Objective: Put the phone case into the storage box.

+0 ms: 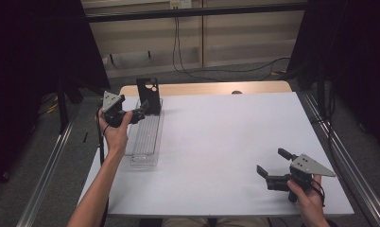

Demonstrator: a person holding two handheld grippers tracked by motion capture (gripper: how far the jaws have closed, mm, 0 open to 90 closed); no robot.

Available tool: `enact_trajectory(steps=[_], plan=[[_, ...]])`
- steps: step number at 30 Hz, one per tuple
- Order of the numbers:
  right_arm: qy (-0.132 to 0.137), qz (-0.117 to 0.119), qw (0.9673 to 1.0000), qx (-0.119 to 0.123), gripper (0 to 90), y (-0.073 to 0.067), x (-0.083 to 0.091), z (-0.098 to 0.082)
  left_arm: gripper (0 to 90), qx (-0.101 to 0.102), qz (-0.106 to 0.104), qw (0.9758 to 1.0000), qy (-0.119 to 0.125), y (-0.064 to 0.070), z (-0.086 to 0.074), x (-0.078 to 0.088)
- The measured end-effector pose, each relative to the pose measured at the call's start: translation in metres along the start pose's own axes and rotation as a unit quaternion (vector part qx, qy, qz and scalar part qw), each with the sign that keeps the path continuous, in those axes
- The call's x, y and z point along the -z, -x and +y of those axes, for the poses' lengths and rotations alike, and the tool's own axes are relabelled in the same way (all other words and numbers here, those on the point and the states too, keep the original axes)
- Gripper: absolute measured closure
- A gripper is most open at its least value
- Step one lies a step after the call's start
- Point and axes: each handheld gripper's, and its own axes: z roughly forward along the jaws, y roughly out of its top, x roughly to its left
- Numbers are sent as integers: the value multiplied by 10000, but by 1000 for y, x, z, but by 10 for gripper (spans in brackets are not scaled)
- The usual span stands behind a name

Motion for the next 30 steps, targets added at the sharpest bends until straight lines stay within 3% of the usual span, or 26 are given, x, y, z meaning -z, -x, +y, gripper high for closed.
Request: enact_trajectory(steps=[9, 12, 15, 19, 26, 30], plan=[[91, -51, 9999, 6, 0, 0, 1, 1, 28, -170, -181, 9995, 190, 12, -5, 38], [92, -95, 9999, -5, 0, 0, 2, 1, 28, -145, -310, 9991, 267, 16, -10, 49], [140, -112, 9998, 29, 0, 0, 3, 2, 28, -175, -250, 9990, 327, 18, -15, 59], [192, -166, 9997, 60, 0, 0, 4, 2, 28, -89, -245, 9993, 276, 19, -20, 70], [271, -316, 9991, 52, 0, 2, 7, 3, 28, -171, -344, 9989, 271, 27, -38, 90], [280, -369, 9989, 22, 0, 3, 8, 4, 29, 2, -426, 9987, 296, 33, -53, 98]])
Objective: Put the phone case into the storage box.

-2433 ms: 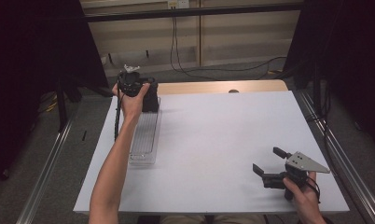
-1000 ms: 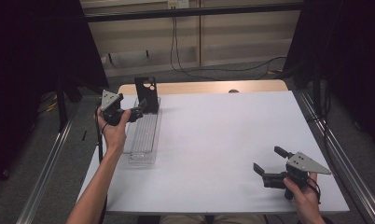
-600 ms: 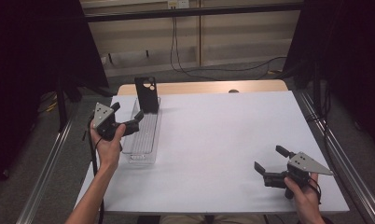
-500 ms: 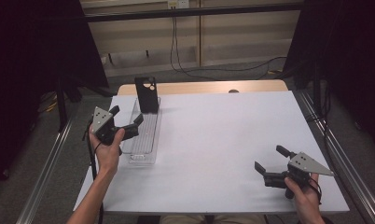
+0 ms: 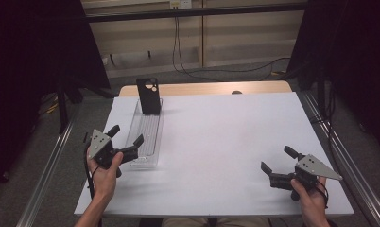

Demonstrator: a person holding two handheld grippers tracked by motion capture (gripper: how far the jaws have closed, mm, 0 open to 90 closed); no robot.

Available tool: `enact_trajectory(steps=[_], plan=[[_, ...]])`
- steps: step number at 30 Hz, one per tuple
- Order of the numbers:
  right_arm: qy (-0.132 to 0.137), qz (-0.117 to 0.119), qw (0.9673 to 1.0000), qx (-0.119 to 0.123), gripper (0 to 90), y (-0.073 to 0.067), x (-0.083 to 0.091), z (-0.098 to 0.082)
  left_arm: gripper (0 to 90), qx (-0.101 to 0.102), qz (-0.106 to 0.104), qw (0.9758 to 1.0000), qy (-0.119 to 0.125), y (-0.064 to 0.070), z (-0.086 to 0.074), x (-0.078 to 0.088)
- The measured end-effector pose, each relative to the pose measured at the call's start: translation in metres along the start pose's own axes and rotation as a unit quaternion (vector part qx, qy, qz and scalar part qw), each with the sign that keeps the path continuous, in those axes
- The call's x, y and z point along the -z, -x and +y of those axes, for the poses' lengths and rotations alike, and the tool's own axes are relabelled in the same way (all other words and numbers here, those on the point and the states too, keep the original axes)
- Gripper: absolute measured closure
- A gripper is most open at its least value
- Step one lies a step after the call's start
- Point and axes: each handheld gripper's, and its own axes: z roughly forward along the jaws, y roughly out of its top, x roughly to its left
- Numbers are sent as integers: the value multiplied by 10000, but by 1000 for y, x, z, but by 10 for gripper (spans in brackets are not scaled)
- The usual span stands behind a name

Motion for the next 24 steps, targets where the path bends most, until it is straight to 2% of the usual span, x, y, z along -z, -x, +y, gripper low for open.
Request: enact_trajectory(steps=[3, 6, 8, 10, 12, 14, 16, 18, 19, 20, 22, 24], plan=[[31, -48, 10000, -19, 0, 1, 1, 0, 30, -110, -86, 9998, -103, 4, -7, 5], [27, -65, 10000, -39, 0, 1, 2, 0, 30, 17, -139, 9999, -82, 8, -13, 10], [38, -47, 10000, -37, 0, 2, 2, 0, 31, -104, -127, 9998, -126, 9, -16, 15], [41, -51, 10000, -23, 0, 2, 3, 0, 30, -60, -243, 9997, -64, 11, -20, 19], [44, -76, 10000, -41, 0, 3, 3, 0, 32, -120, -97, 9999, -63, 13, -22, 25], [64, -93, 9999, -47, 0, 2, 4, 0, 33, 67, -51, 10000, -7, 13, -23, 29], [62, -94, 9999, -37, 0, 3, 4, 0, 31, 78, 19, 10000, -5, 14, -26, 34], [54, -99, 9999, -33, 0, 3, 4, -1, 29, 135, 0, 9999, -104, 15, -32, 36], [57, -103, 9999, -13, 0, 3, 4, -1, 28, 158, -90, 9997, -148, 15, -34, 37], [55, -99, 9999, -18, 0, 3, 5, 0, 24, 122, -106, 9996, -239, 16, -35, 37], [59, -130, 9999, -57, 0, 4, 4, 0, 18, 18, -170, 9995, -270, 16, -34, 36], [65, -147, 9999, -64, 0, 4, 3, -1, 18, 84, -160, 9995, -252, 16, -34, 35]])
